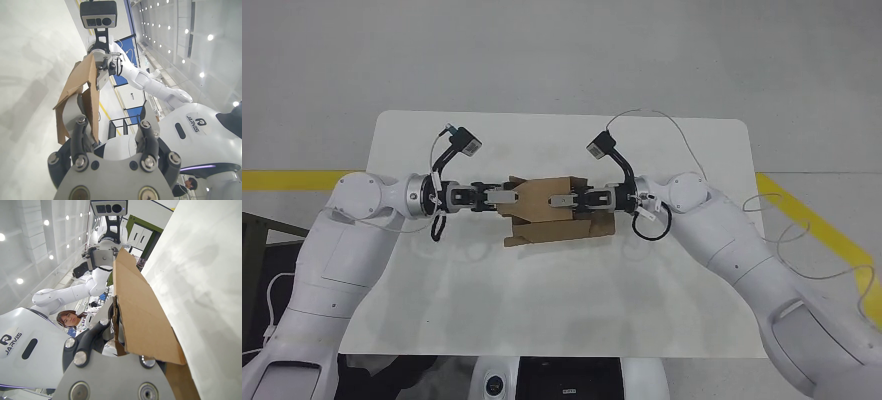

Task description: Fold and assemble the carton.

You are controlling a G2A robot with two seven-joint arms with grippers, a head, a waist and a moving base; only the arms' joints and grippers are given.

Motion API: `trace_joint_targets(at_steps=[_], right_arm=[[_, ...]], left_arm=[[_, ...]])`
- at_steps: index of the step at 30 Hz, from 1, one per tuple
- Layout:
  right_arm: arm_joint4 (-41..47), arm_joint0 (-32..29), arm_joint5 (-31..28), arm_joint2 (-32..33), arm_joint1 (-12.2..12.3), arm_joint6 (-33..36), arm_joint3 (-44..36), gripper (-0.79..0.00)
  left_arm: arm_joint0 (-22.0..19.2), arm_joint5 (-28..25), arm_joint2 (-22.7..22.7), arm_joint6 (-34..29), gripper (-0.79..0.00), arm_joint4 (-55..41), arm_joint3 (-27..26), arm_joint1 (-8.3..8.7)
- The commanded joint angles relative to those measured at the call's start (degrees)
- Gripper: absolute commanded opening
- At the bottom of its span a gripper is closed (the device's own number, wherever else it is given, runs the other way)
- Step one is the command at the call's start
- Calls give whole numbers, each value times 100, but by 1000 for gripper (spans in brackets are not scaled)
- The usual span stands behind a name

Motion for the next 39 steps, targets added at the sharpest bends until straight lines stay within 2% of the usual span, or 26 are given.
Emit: trace_joint_targets(at_steps=[1,10,23,33,39], right_arm=[[-18,13,-28,-25,-10,-28,33,-785],[-96,79,-200,-179,-91,-201,251,-785],[-66,161,-332,-371,-228,-333,392,-785],[-74,179,-347,-455,-266,-348,408,-785],[-83,180,-368,-477,-264,-369,404,-785]], left_arm=[[13,80,-6,-29,0,-132,-13,-3],[23,413,-29,-231,0,-696,-101,-20],[17,516,94,-214,0,-800,-245,-68],[-23,-81,240,140,0,177,-456,-94],[36,-155,275,336,0,446,-590,-98]])
